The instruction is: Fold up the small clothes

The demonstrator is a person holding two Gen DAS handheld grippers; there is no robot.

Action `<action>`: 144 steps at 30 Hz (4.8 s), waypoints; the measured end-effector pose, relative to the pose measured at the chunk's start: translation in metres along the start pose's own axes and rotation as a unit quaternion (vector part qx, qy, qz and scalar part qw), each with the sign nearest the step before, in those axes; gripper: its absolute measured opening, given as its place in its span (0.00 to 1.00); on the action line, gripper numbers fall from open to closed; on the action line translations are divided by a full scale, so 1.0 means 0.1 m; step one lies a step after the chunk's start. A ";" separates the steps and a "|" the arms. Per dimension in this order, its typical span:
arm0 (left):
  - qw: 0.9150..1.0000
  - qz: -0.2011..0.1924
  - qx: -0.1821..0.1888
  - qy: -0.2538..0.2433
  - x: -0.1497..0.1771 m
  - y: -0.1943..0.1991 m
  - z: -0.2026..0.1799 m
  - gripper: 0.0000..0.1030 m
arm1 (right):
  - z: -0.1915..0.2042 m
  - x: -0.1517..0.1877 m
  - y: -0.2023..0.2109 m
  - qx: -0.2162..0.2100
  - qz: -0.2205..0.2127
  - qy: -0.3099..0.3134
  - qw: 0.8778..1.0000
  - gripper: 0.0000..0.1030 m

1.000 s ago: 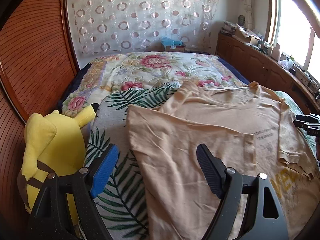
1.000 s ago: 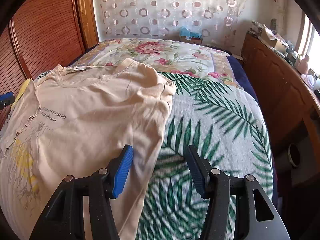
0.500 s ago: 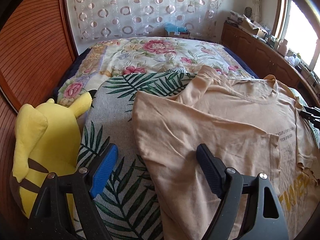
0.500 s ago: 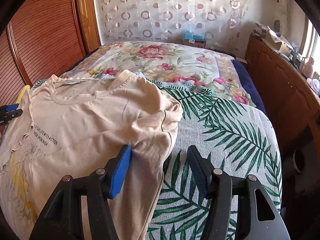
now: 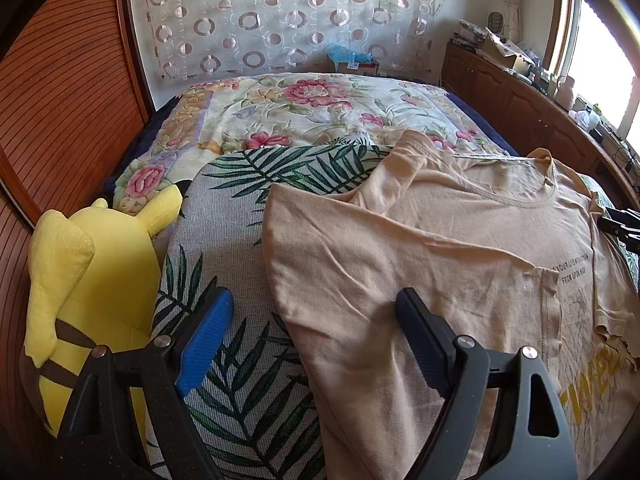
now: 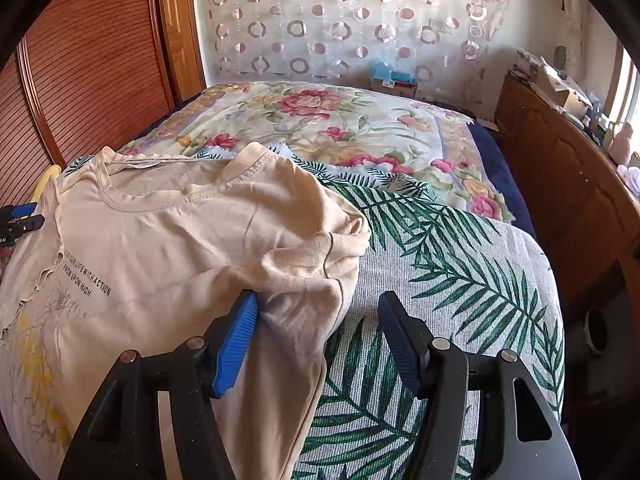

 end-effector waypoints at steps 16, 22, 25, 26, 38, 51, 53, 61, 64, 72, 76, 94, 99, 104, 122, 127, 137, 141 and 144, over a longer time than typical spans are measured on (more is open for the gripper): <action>0.998 0.003 0.055 0.034 -0.32 -0.21 0.15 0.45 | -0.06 -0.11 -0.11 -0.010 0.011 -0.001 1.000 0.63; 0.998 -0.016 0.068 0.012 -0.34 -0.23 0.06 0.45 | -0.07 -0.19 -0.24 -0.006 0.013 0.001 1.000 0.62; 0.997 -0.010 0.078 0.014 -0.35 -0.23 0.04 0.12 | 0.02 -0.20 -0.26 -0.017 0.010 0.011 1.000 0.50; 0.996 -0.006 0.087 0.017 -0.35 -0.22 0.02 0.08 | 0.05 -0.21 -0.27 -0.023 0.008 0.013 1.000 0.45; 0.987 -0.122 0.101 -0.001 -0.47 0.94 -0.37 0.07 | 0.21 -0.34 0.45 -0.059 -0.077 0.014 0.995 0.07; 0.980 -0.164 0.110 0.004 0.27 1.85 -0.45 0.07 | 0.39 0.48 1.52 -0.073 -0.110 0.030 0.991 0.07; 0.981 -0.163 0.106 0.015 0.45 1.95 -0.42 0.07 | 0.37 0.62 1.68 -0.073 -0.112 0.022 0.991 0.07; 0.981 -0.156 0.107 0.036 0.96 2.32 -0.28 0.07 | 0.38 1.20 2.27 -0.082 -0.094 -0.009 0.992 0.07; 0.982 -0.153 0.103 0.035 1.07 2.43 -0.25 0.07 | 0.39 1.32 2.47 -0.080 -0.082 -0.010 0.993 0.07; 0.992 -0.091 0.079 0.028 1.45 2.16 -0.14 0.13 | 0.36 1.71 2.54 -0.074 -0.030 0.003 0.997 0.07; 0.994 -0.088 0.063 0.014 1.51 2.08 -0.10 0.43 | 0.34 1.80 2.44 -0.072 -0.014 -0.009 0.997 0.08; 0.995 -0.084 0.041 -0.017 0.76 1.68 0.04 0.73 | 0.18 1.33 1.97 -0.025 -0.033 -0.009 0.999 0.54; 0.997 -0.047 0.053 -0.019 0.83 1.42 -0.02 0.73 | 0.22 1.33 1.66 -0.030 -0.013 -0.013 0.999 0.54; 0.998 -0.005 0.061 -0.007 1.05 1.24 -0.04 0.73 | 0.22 1.37 1.51 -0.027 0.011 -0.011 1.000 0.54; 0.993 0.032 0.117 0.005 1.22 1.14 -0.22 0.27 | 0.37 1.36 1.44 -0.042 0.004 0.016 0.999 0.53; 0.991 0.042 0.128 -0.024 1.20 1.15 -0.32 0.07 | 0.47 1.38 1.47 -0.069 0.005 0.024 0.997 0.14; 0.982 -0.118 0.146 -0.027 0.48 2.35 -0.54 0.06 | 0.40 0.93 2.40 -0.091 -0.084 0.008 0.992 0.08; 0.969 -0.183 0.156 -0.052 0.14 2.97 -0.66 0.06 | 0.35 0.58 3.05 -0.073 -0.141 0.025 0.987 0.08; 0.959 -0.229 0.159 -0.054 -0.07 3.40 -0.67 0.06 | 0.33 0.37 3.53 -0.070 -0.186 0.030 0.980 0.08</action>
Point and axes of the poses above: each gripper's, at about its wrist camera, not at the fingertips, and y roughly against the way its jaws point, z to its left, x to its underside, the point moved 10 cm from there along -y, roughly the way its jaws point, and after that the axes turned 5 degrees about -z, right-handed, at the moved point
